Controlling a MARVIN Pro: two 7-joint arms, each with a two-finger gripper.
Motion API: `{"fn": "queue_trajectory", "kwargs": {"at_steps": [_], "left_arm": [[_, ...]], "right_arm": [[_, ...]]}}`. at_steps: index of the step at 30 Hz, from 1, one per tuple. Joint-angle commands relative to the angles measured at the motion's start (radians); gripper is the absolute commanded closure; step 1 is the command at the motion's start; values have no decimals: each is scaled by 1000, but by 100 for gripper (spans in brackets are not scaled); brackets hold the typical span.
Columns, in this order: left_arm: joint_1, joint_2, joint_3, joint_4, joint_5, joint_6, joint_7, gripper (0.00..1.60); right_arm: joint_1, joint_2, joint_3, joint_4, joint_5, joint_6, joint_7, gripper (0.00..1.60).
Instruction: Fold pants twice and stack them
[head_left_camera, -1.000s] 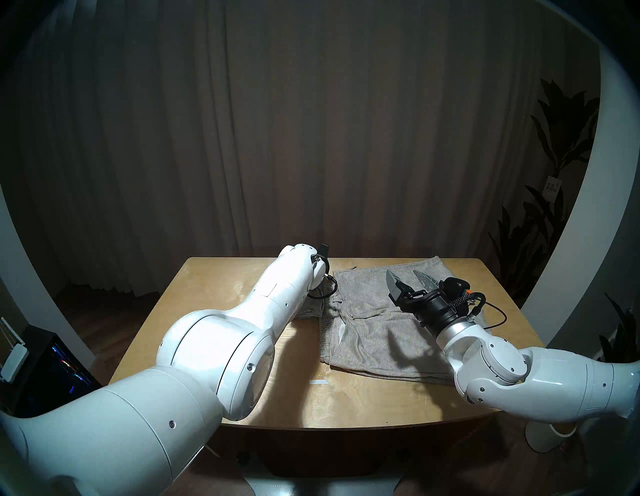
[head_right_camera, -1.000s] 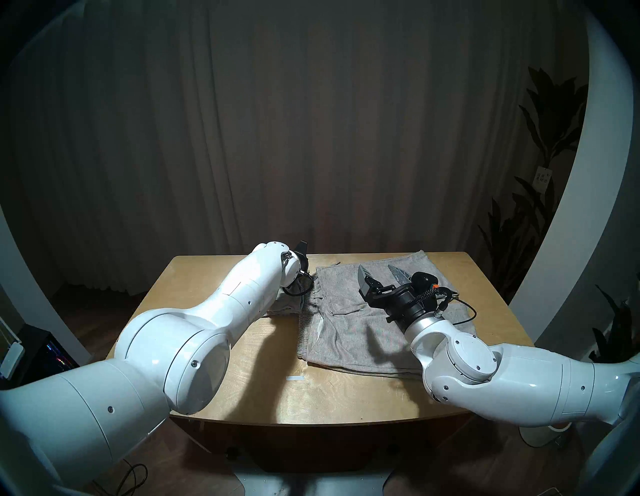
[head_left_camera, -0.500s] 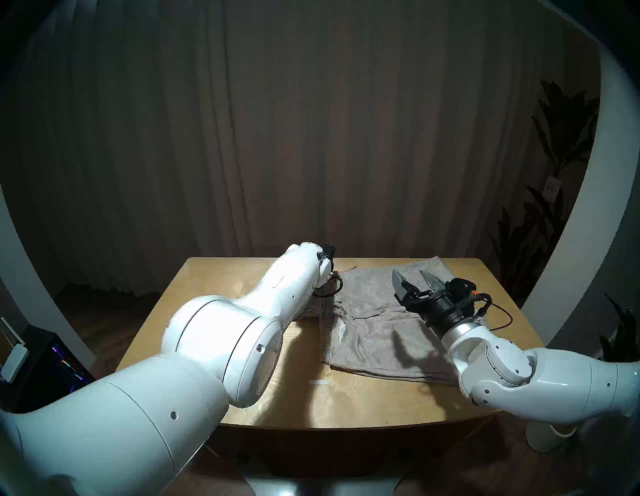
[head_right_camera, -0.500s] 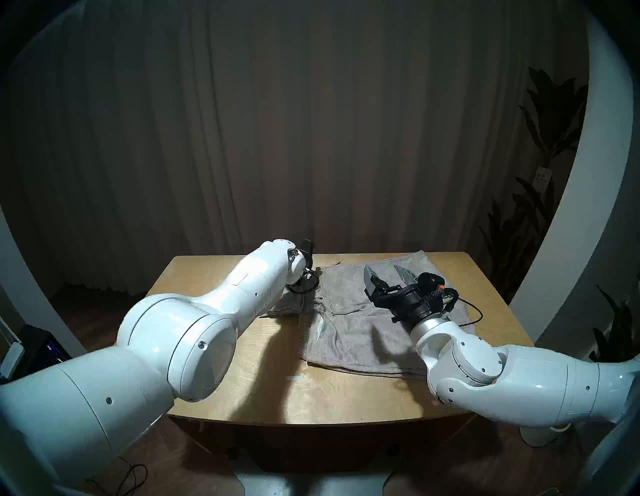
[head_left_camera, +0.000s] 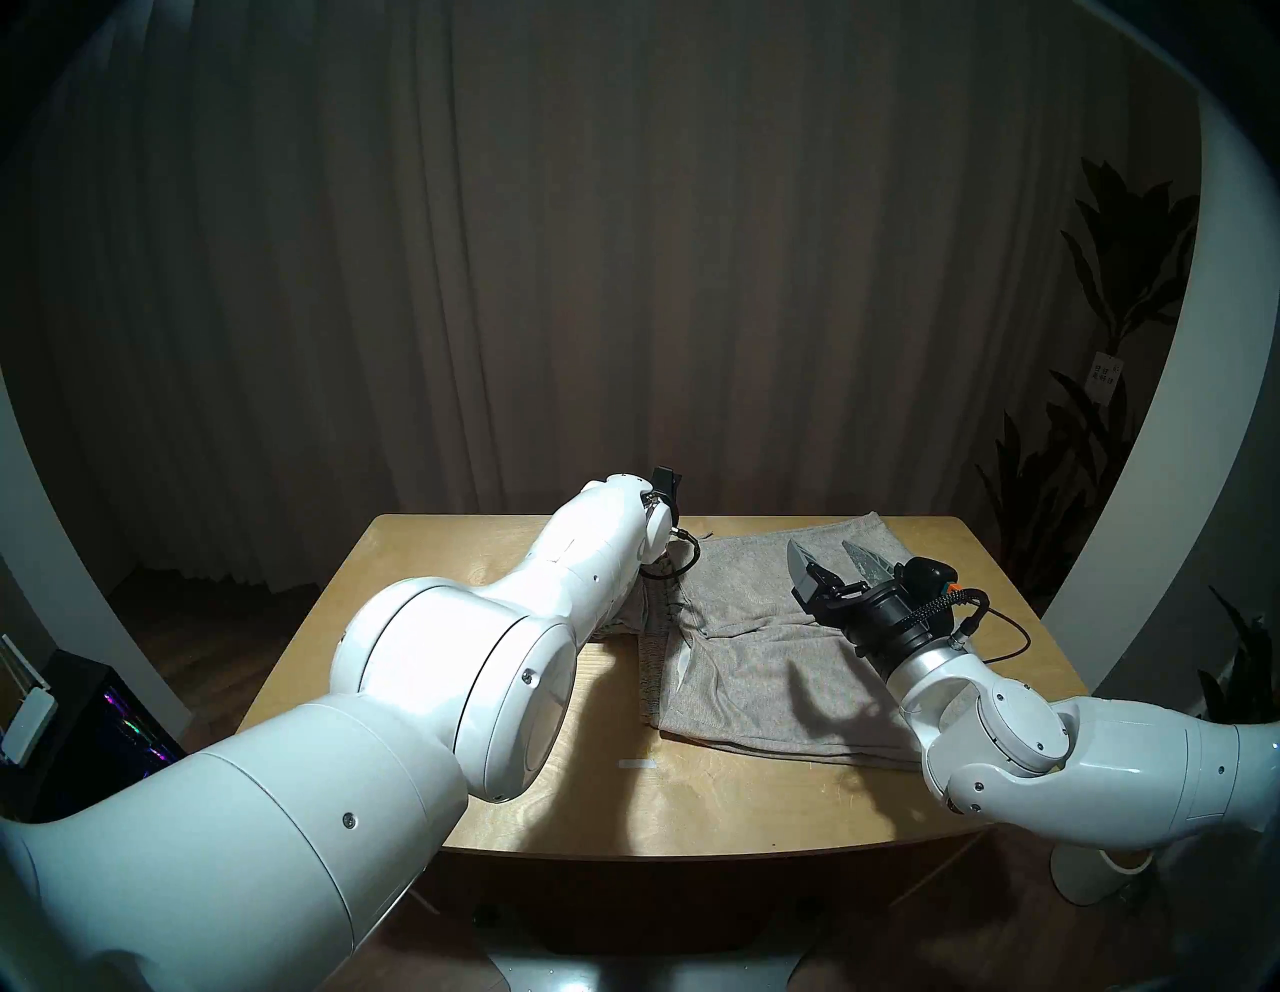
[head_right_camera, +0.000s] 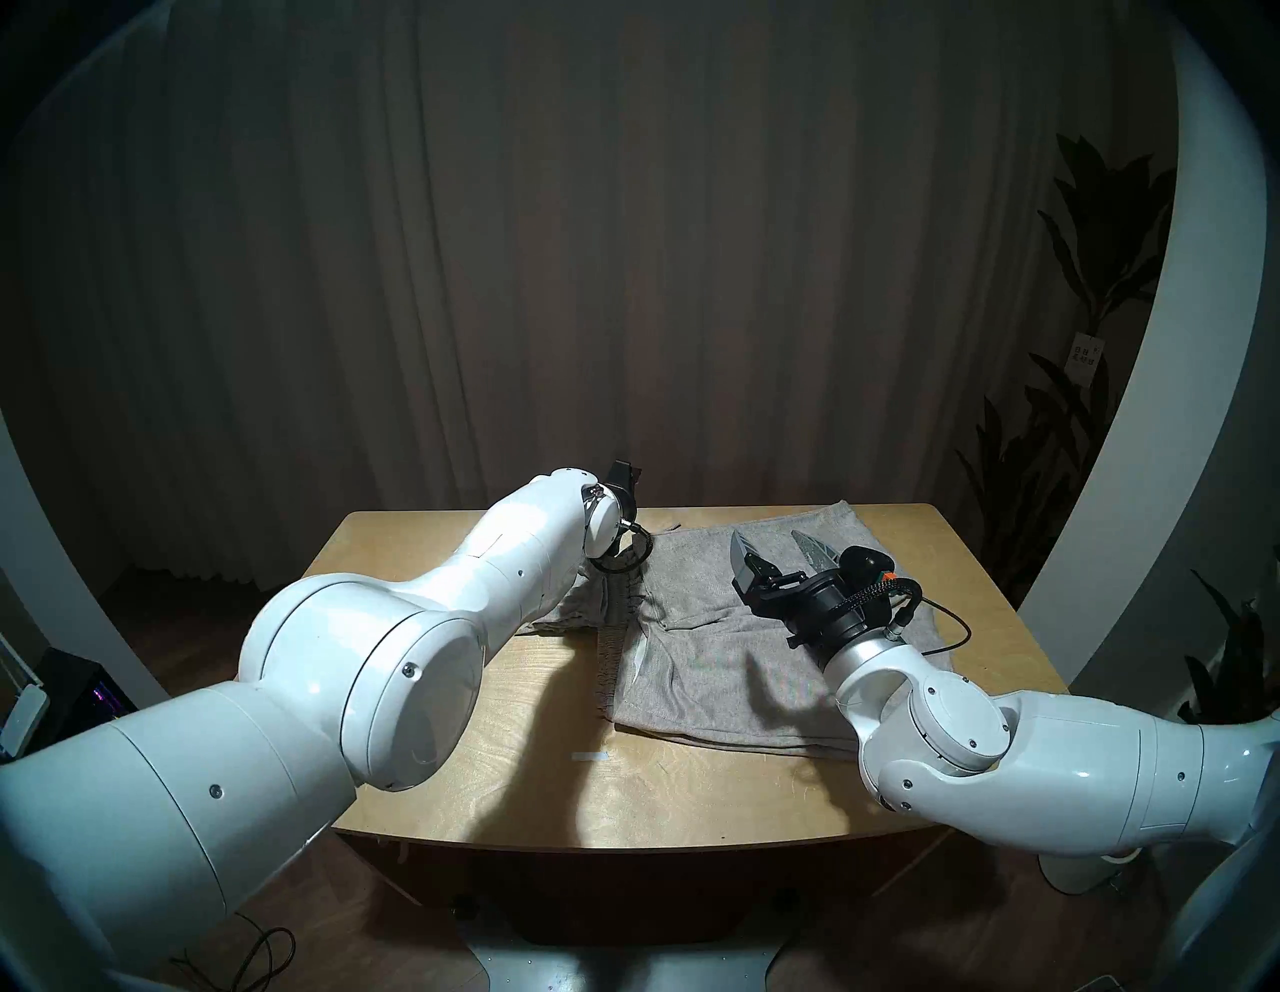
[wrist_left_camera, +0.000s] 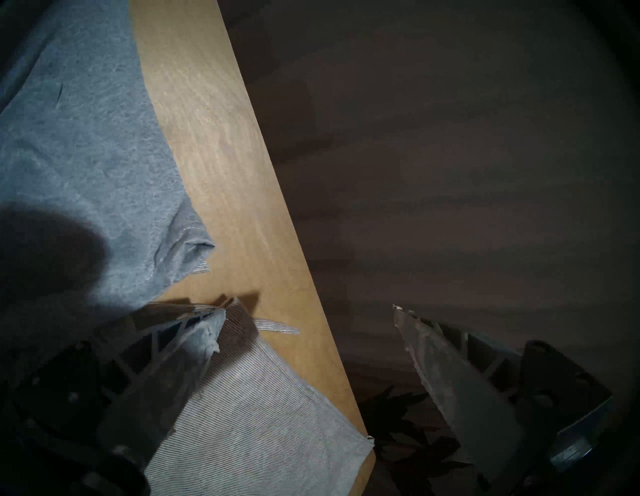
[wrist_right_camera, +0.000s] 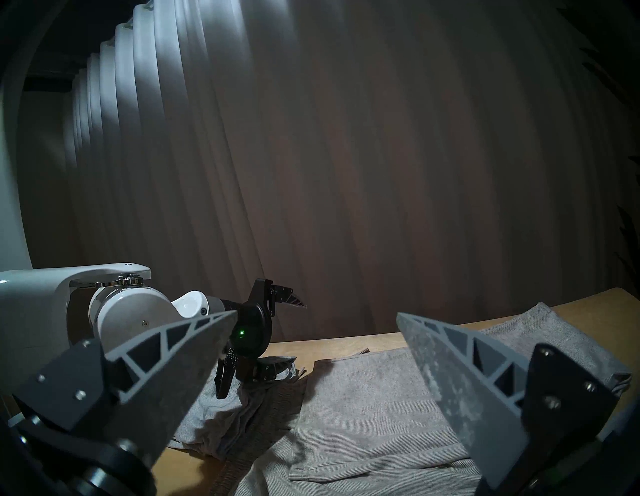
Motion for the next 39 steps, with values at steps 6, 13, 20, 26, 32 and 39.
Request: {"fn": "queue_trajectory", "kwargs": {"at_steps": [6,13,20,26,32,39], "left_arm": [[-9,88,9,-99,25,-45,-77,0],[48,130,-30,-137,7,-92,-17,0],[74,110,-51,-183,-12,-63,11,0],[97,93,-57,-243,-30,-43,27,0],[142,76,-56,-299,-43,-24,67,0],[201,87,-58,-377,-49,-33,108,0]], "right_arm": [[4,-7,1,-12,0,-12,12,0],[15,-29,-1,-6,-1,0,22,0],[21,-34,1,-2,-1,2,26,0],[22,-33,0,2,0,0,29,0],[18,-29,-4,6,1,-3,32,0],[13,-24,-11,9,2,-4,35,0]]}}
